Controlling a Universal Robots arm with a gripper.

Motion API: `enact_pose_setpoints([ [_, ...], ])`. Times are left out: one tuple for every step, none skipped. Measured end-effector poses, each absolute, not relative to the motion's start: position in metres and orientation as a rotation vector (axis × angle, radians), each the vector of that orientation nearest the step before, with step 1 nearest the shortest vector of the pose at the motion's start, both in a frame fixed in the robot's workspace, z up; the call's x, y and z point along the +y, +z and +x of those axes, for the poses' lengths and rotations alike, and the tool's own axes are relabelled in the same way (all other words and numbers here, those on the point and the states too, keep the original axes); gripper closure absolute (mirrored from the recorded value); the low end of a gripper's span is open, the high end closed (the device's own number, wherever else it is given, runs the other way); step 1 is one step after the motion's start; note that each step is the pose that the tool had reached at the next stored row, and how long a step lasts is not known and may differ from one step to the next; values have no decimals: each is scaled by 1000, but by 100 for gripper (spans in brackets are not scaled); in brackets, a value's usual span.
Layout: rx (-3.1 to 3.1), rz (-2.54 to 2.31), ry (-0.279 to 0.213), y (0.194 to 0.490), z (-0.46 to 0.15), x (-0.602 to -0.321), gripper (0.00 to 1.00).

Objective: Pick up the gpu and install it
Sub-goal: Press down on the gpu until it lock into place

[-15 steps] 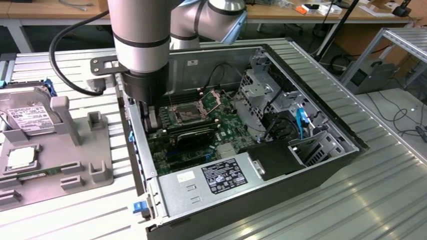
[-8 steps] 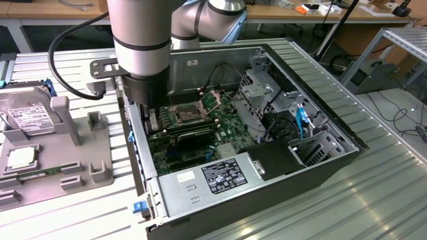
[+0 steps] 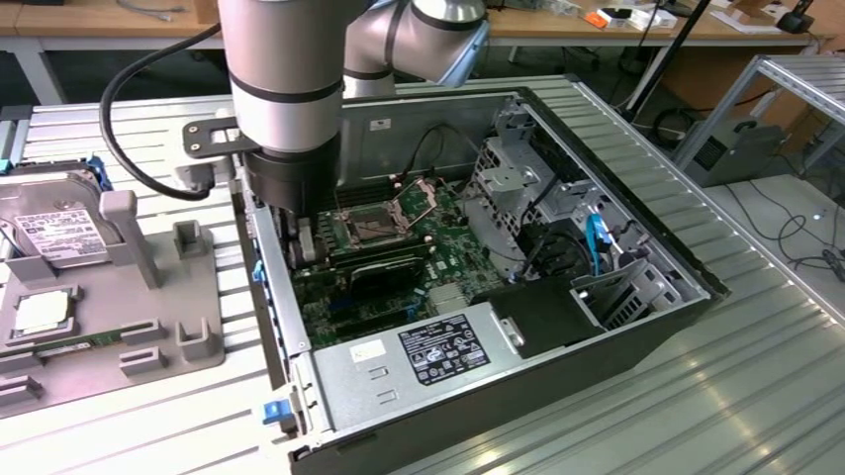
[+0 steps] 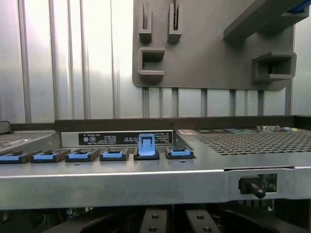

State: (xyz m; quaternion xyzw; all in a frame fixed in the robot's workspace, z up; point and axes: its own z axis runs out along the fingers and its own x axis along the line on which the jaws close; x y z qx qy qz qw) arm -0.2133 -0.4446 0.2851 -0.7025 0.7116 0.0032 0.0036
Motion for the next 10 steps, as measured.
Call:
enact_pose_setpoints([
  [2231,-2202,10,285,-212,-445,89],
  [2230,-2202,10,285,-212,-445,89],
  [2230,-2202,10,285,-211,-445,89],
  [2231,-2202,10,285,-210,-445,89],
  [2231,-2202,11,285,-208,-445,89],
  [2231,-2202,11,285,-207,-445,89],
  [2231,-2202,11,285,-206,-445,89],
  [2231,-2202,11,285,-205,-445,89],
  [2231,-2202,11,285,-205,-445,89],
  [2231,-2202,11,285,-205,-445,89],
])
